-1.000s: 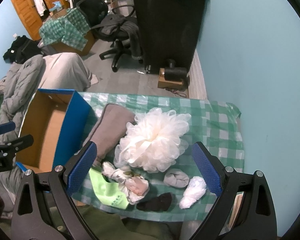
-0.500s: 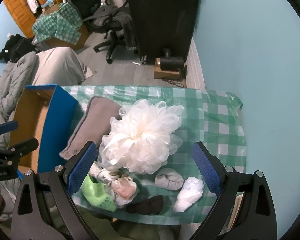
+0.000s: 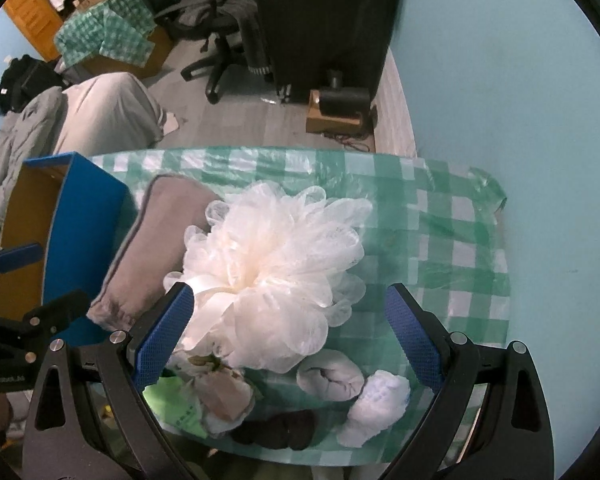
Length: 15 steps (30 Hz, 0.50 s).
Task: Organize soft objects
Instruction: 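Move the left gripper to the grey towel while the right gripper reaches the white mesh loofah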
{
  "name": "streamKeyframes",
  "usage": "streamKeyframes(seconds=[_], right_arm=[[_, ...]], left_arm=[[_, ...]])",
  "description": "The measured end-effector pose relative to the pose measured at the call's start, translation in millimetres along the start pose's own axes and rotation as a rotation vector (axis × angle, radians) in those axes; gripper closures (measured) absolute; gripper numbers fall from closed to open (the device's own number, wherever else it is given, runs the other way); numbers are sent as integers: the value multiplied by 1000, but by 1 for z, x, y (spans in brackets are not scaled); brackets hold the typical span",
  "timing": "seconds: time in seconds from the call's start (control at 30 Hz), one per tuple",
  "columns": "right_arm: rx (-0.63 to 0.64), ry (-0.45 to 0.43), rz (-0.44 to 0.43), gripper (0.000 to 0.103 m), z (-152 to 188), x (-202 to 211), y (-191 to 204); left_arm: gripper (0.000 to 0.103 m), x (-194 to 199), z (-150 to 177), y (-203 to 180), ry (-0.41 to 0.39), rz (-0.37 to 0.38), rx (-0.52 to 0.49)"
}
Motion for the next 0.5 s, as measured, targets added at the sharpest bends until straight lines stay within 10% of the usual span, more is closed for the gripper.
streamKeyframes(seconds=[0.5], right_arm=[[-73, 122, -76, 8, 2, -55, -2]], left_arm=[[11, -46, -1, -16, 58, -27, -27]])
Point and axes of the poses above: each gripper's, at about its wrist camera, not at the fingertips, and x roughly against the way its jaws point, y to its left, z to its underside, the point moved 7 cm from there along -x, roughly the way its jaws point, and after that the axes turned 5 degrees about -z, right-handed, at the moved point
